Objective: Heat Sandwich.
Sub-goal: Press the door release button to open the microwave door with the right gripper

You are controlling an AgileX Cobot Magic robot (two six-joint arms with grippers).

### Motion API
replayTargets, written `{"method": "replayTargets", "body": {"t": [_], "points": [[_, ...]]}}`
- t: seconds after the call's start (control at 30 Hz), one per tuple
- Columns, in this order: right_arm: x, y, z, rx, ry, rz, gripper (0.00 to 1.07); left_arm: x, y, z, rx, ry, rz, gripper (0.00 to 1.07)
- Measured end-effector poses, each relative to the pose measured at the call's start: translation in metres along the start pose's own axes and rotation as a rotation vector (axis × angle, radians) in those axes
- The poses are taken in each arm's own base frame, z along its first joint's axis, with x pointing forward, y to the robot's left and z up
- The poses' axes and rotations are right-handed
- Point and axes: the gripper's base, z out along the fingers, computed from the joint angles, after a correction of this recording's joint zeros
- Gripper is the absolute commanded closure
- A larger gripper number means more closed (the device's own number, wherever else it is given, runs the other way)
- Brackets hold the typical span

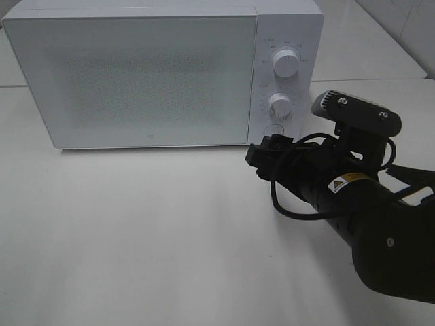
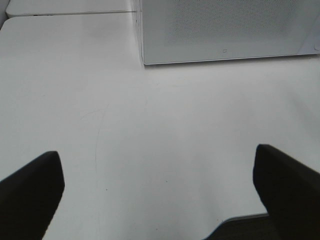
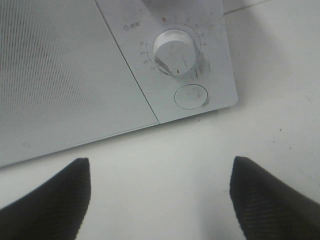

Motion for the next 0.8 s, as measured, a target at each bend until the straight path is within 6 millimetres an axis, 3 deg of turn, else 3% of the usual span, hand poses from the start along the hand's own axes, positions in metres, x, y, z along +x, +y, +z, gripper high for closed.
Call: {"method": "replayTargets", "body": {"t": [0.07,0.3,0.37,0.43,0.53,0.63,0.7,0.73,0.8], "points": [[0.0,0.0,0.0,0.0,0.0,0.058,0.31,0.0,0.0,0.0,0.0,0.0,0.0,0.1],[0.0002,0.0001,0.0,-0.001,0.002,0.504,0.32,0.0,0.0,0.0,0.0,0.0,0.0,0.1],[0.0003,0.0001,0.0,-0.001,0.003,0.55,0.33,0.0,0.0,0.0,0.0,0.0,0.0,0.1],[0.0003,0.0001,0.0,0.0,0.003,0.712,0.37,0.0,0.0,0.0,0.0,0.0,0.0,0.1],[0.0003,0.0001,0.0,0.0,0.003,0.8,0.42,0.0,0.0,0.0,0.0,0.0,0.0,0.1],[0.0003,0.0001,0.0,0.0,0.004,0.95,0.58,0.0,0.0,0.0,0.0,0.0,0.0,0.1],[0.0003,0.0002,0.0,0.0,0.004,0.981,0.62,0.0,0.0,0.0,0.0,0.0,0.0,0.1],[0.0003,0.0002,0.0,0.0,0.004,1.039,0.74,0.0,0.0,0.0,0.0,0.0,0.0,0.1],[0.0003,0.0003,0.0,-0.001,0.004,1.082,0.87,0.0,0.0,0.0,0.0,0.0,0.0,0.1]]}}
